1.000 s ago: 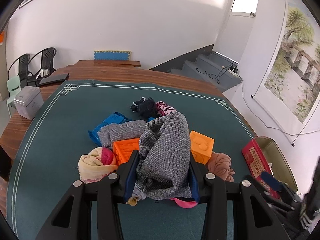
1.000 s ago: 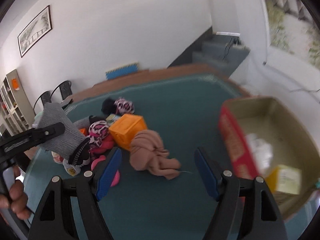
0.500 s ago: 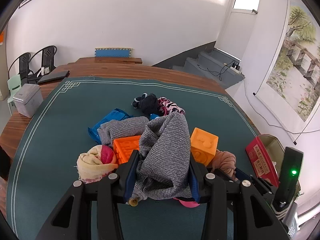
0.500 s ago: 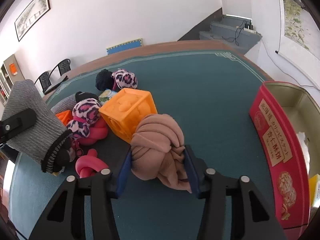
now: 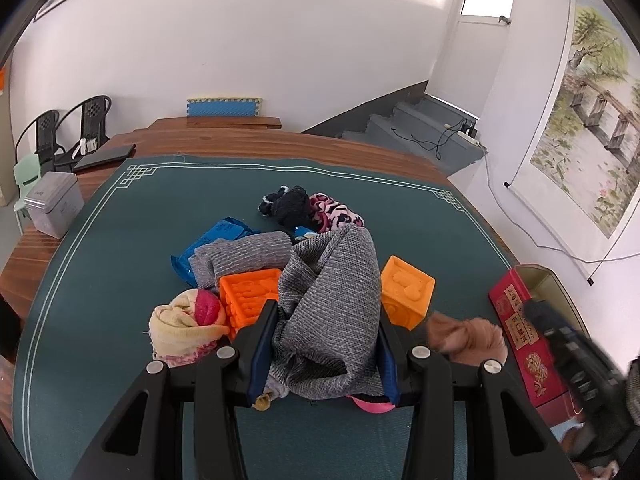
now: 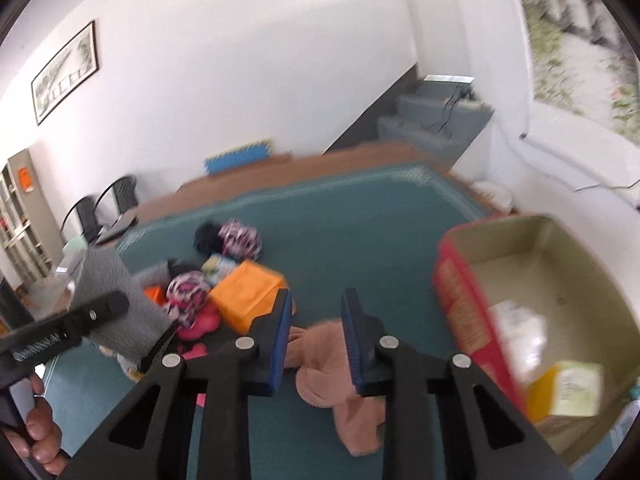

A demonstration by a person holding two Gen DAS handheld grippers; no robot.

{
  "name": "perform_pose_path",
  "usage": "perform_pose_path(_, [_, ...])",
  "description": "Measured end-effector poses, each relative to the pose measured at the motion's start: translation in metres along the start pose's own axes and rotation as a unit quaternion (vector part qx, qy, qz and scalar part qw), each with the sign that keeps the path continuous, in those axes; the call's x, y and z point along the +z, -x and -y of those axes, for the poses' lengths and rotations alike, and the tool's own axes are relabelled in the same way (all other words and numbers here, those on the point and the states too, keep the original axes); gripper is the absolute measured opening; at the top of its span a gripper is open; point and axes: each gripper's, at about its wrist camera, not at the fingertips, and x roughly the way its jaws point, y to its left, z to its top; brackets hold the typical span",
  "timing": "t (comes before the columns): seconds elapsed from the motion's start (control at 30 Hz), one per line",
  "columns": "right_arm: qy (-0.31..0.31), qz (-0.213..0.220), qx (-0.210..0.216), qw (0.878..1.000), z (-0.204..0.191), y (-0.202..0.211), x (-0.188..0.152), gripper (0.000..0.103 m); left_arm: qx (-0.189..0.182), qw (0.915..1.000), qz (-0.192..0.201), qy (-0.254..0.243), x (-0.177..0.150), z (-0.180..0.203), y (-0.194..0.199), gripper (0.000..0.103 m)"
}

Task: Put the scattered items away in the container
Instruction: 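Carry the scarf into the tin and release with the right gripper while the left holds the grey knit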

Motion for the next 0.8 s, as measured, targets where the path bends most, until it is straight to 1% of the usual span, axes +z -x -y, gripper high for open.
perform_pose_path(0.07, [-0.004,0.013,-0.014,1.000,0.010,0.012,0.002,0.027,-0.001,1.0000,-0.001,-0.003,-0.001,0.002,0.000,0.046])
perform_pose_path(0.13, [-0.014,0.013,-0.008,1.000,0.018,0.015,0.003,0.027,-0.002,1.0000,-0.002,-0.005,-0.002,0.006,0.000,0.046])
perform_pose_path(0.2, [-0.022,-0.004,0.013,1.000,0.022,0.009,0.002,0.029,-0.004,1.0000,-0.002,-0.008,-0.002,0.008,0.001,0.046])
perform_pose_path(0.23, [-0.025,-0.015,0.021,0.999,0.022,0.005,0.001,0.034,-0.005,0.9999,-0.001,-0.010,-0.002,0.008,0.001,0.046])
perform_pose_path(0.27, [-0.028,-0.025,0.022,0.999,0.021,-0.001,-0.001,0.059,-0.006,0.9999,0.000,-0.011,-0.002,0.009,0.003,0.046])
perform_pose_path(0.3, [-0.029,-0.035,0.023,0.999,0.020,-0.007,-0.003,0.088,-0.008,0.9999,0.001,-0.012,-0.002,0.010,0.004,0.046])
perform_pose_path(0.33, [-0.026,-0.040,0.023,0.999,0.018,-0.011,-0.005,0.094,-0.008,0.9999,0.002,-0.012,-0.002,0.010,0.004,0.046])
perform_pose_path(0.4, [-0.017,-0.051,0.021,0.998,0.014,-0.020,-0.008,0.095,-0.009,0.9999,0.002,-0.012,-0.002,0.010,0.004,0.046])
perform_pose_path(0.47, [0.000,-0.069,0.003,0.998,0.007,-0.033,-0.013,0.094,-0.009,0.9999,0.000,-0.010,-0.002,0.009,0.003,0.046])
perform_pose_path(0.57, [0.007,-0.094,-0.015,0.995,0.005,-0.051,-0.020,0.093,-0.008,0.9999,-0.003,-0.010,-0.002,0.009,0.001,0.046])
perform_pose_path(0.63, [0.007,-0.111,-0.015,0.994,0.007,-0.063,-0.026,0.087,-0.007,0.9999,-0.004,-0.011,-0.003,0.009,0.000,0.046])
perform_pose_path(0.7, [0.005,-0.132,-0.010,0.991,0.008,-0.074,-0.032,0.067,-0.007,0.9999,-0.005,-0.013,-0.003,0.010,-0.001,0.046])
perform_pose_path(0.73, [0.004,-0.140,-0.005,0.990,0.009,-0.078,-0.034,0.060,-0.006,0.9999,-0.005,-0.014,-0.004,0.010,-0.001,0.046])
perform_pose_path(0.77, [0.003,-0.147,0.004,0.989,0.010,-0.079,-0.036,0.049,-0.006,0.9999,-0.006,-0.015,-0.004,0.010,-0.002,0.046])
perform_pose_path(0.8, [0.004,-0.150,0.009,0.989,0.010,-0.079,-0.037,0.048,-0.006,0.9998,-0.006,-0.015,-0.004,0.011,-0.002,0.046])
